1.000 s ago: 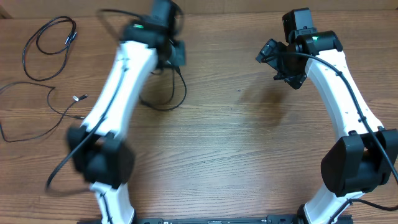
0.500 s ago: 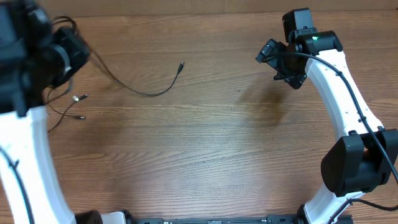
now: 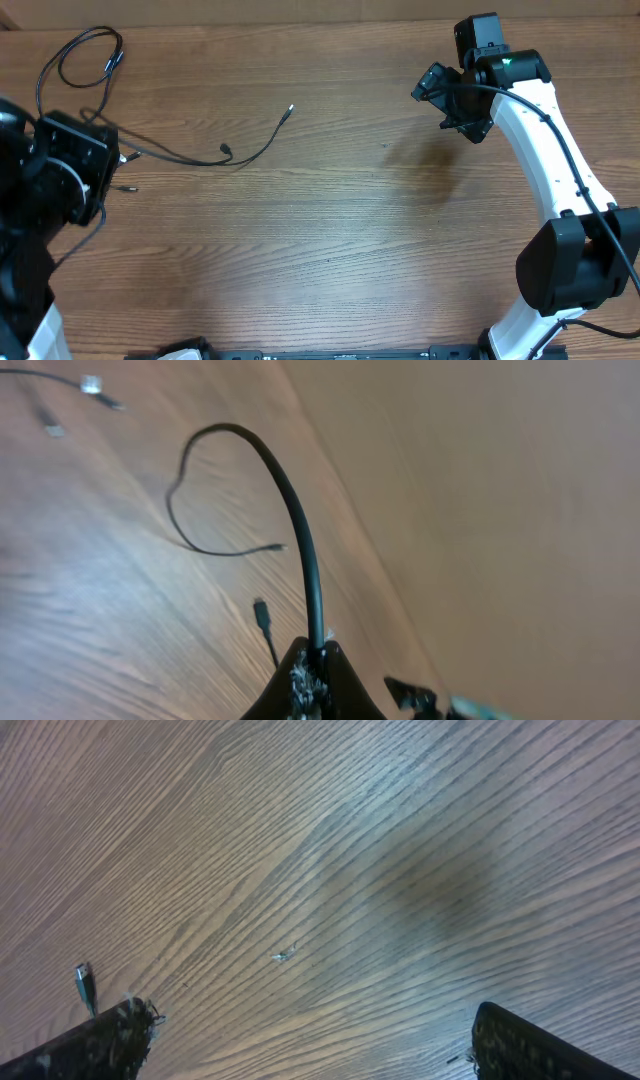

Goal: Untangle cables
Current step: 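Drag the grasped center cable leftward with the left gripper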

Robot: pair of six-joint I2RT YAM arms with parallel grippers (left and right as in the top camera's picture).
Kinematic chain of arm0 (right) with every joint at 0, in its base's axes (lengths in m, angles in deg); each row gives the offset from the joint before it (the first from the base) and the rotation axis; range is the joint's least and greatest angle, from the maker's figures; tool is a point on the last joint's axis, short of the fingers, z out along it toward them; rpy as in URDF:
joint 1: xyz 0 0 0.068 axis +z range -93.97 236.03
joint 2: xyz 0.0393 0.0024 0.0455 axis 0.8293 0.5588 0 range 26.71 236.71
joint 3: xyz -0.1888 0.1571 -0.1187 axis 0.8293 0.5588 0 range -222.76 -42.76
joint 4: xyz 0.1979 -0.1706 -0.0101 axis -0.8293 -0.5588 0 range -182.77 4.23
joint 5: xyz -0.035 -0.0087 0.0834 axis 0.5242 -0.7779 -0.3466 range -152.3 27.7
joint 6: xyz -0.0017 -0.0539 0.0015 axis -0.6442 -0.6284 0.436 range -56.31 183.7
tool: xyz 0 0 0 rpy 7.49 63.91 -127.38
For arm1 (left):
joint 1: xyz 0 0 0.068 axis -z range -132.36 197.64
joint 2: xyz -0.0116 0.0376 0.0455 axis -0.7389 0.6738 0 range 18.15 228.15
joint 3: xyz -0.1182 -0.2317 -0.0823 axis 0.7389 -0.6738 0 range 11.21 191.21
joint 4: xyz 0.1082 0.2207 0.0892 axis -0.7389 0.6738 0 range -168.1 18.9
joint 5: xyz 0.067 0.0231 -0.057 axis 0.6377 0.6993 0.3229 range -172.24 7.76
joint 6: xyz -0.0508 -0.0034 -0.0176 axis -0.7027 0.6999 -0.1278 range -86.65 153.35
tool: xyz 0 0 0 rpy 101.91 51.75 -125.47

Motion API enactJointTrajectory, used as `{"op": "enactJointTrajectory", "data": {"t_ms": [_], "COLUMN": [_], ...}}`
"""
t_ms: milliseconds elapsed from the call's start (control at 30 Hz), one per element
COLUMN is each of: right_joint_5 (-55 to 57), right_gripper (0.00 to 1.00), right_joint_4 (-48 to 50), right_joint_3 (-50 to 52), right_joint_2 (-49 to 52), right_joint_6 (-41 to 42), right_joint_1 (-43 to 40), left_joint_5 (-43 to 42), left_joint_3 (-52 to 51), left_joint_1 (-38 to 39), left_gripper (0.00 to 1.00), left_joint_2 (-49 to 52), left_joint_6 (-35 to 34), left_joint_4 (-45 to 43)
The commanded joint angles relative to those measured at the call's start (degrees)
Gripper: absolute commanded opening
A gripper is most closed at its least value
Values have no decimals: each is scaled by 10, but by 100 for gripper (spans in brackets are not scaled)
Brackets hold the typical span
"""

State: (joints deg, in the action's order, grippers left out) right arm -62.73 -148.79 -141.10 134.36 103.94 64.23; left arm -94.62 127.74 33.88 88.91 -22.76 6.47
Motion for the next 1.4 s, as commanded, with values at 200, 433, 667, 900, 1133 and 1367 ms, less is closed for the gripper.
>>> {"op": "enactJointTrajectory", "data": {"t_ms": [200, 433, 667, 900, 1133, 1367], "right_joint_5": [8, 8, 8, 8, 8, 8], "right_gripper": [100, 100, 100, 100, 100, 100], "right_joint_4": [2, 2, 2, 2, 2, 2], "right_joint_3": [-3, -3, -3, -3, -3, -3], "right_joint_2": [-3, -3, -3, -3, -3, -3], "right_joint_6": [-3, -2, -2, -3, -3, -2], "right_joint_1": [-2, -2, -2, -2, -2, -2], "left_joint_5": [222, 388, 462, 544, 550, 682], "left_joint_3": [3, 3, 3, 3, 3, 2], "left_joint_1": [-2, -2, -24, -144, -297, -355], "left_gripper": [4, 5, 4, 4, 4, 4], "left_joint_2": [-39, -29, -2, 73, 156, 268], "left_joint_6": [-63, -96, -192, -238, -236, -147], "left_joint_4": [2, 8, 40, 82, 90, 108]}}
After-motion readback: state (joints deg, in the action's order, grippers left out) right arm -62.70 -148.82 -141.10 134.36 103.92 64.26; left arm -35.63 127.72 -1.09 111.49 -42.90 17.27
